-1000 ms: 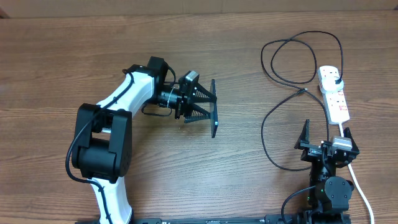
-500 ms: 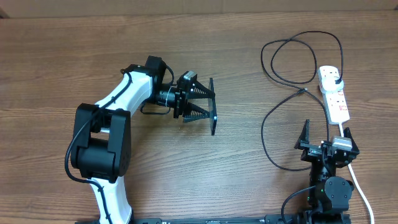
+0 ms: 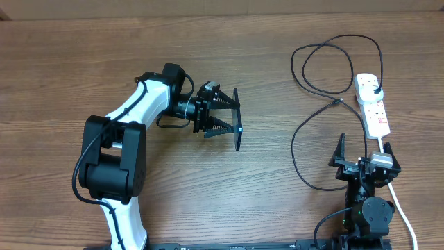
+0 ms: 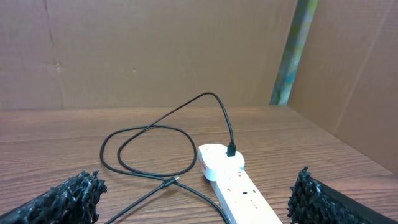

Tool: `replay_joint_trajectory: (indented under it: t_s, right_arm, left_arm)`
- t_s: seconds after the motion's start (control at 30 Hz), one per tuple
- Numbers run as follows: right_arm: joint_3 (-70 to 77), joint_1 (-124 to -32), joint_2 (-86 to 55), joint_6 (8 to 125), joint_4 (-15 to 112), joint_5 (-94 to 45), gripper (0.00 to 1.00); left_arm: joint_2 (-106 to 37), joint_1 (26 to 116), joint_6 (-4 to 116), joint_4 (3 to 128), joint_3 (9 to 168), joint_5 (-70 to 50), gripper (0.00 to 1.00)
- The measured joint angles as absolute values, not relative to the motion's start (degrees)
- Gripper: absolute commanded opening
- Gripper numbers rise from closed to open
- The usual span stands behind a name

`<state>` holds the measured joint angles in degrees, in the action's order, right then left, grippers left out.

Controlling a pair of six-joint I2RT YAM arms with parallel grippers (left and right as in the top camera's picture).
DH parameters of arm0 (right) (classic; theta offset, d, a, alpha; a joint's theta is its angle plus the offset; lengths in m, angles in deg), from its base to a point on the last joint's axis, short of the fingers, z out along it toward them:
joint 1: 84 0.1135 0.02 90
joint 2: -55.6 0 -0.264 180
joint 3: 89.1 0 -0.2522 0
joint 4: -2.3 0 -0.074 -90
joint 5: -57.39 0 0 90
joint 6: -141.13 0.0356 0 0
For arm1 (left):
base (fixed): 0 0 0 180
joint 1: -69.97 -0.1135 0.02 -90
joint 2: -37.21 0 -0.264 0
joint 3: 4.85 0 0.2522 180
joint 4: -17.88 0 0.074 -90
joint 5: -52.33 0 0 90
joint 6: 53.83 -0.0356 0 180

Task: Plug charger to phone and switch on socket

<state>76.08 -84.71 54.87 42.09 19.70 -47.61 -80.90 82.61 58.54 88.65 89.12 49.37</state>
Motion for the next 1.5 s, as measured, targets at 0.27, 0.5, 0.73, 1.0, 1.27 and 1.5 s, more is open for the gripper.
replay_joint_trajectory:
  t_s: [0.27,0.5,0.73,1.0,1.27,1.5]
  right_arm:
    - [76.08,-84.71,54.87,42.07,19.70,-47.61,1.00]
    - [76.08,-84.71,54.87,45.24,19.75,-45.38,1.00]
    - [76.08,-84.71,54.87,68.30,20.45,-31.53,1.00]
    - [76.08,-84.71,54.87,99.64,19.51,-9.08,1.00]
    - [76.08,-84.71,54.87,123.68,18.59,3.23,1.00]
    - [76.08,-84.71,55.02,122.76,5.93,11.66,0.99]
  left_arm:
    - [-80.90,82.61,58.54,88.65,89.12,49.37,0.62]
    - [-80.90,82.61,58.54,88.65,89.12,49.37,0.62]
    - [-80.90,82.61,58.54,88.65,89.12,49.37,0.62]
    - [-80.90,82.61,58.54,88.63,89.12,49.37,0.62]
    - [-80.90,82.61,58.54,88.65,89.12,49.37,0.62]
    - [-80.90,82.61,58.56,88.65,89.12,49.37,0.63]
